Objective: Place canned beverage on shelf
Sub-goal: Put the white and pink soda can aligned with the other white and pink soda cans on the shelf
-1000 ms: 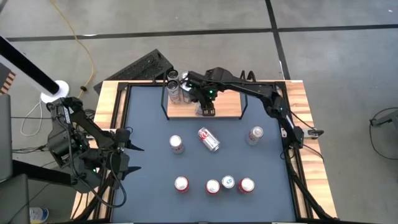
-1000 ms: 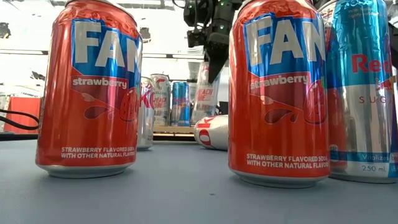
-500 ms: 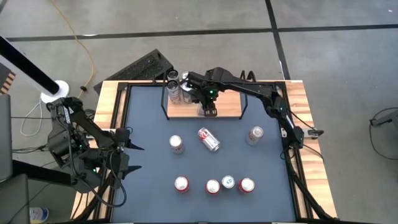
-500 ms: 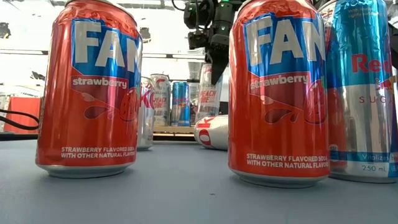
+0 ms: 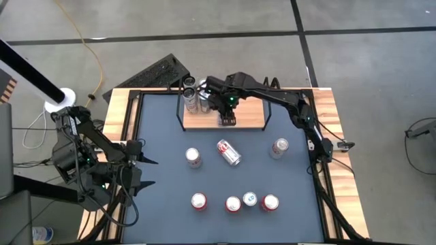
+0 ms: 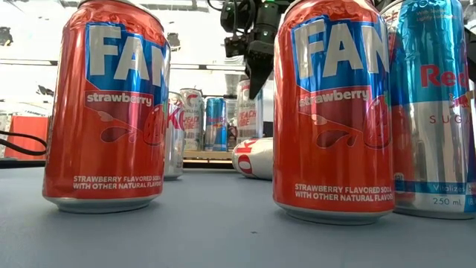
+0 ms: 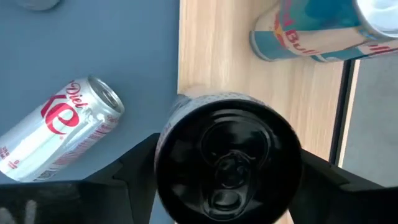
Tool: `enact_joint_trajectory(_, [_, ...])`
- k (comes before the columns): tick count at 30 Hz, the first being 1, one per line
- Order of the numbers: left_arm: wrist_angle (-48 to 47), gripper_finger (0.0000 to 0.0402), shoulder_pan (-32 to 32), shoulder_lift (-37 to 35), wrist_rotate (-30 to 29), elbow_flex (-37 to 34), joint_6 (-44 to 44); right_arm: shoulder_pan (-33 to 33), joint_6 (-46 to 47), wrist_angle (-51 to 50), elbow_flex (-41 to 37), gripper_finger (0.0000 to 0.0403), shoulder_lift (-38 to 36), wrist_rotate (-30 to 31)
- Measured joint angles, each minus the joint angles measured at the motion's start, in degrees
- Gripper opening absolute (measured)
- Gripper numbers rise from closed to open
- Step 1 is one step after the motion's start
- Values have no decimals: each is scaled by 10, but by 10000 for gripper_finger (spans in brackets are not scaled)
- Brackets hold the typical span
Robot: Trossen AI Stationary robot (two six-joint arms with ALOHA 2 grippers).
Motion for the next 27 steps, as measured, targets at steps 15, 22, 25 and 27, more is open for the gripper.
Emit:
enact_joint_trajectory(15, [0,275,13,0,-21,0,11,-3,-11,13,0,287,-58,1])
enact_joint_trajectory(22, [0,275,15,0,-21,0,4,-7,54,13,-1,283,-151,17])
enact_joint_trajectory(25, [0,275,15,0,-21,0,-3,-3,114,17,-8,259,-206,29])
enact_joint_trajectory(27, [0,275,14,0,-18,0,-9,13,141,33,-40,224,-242,72])
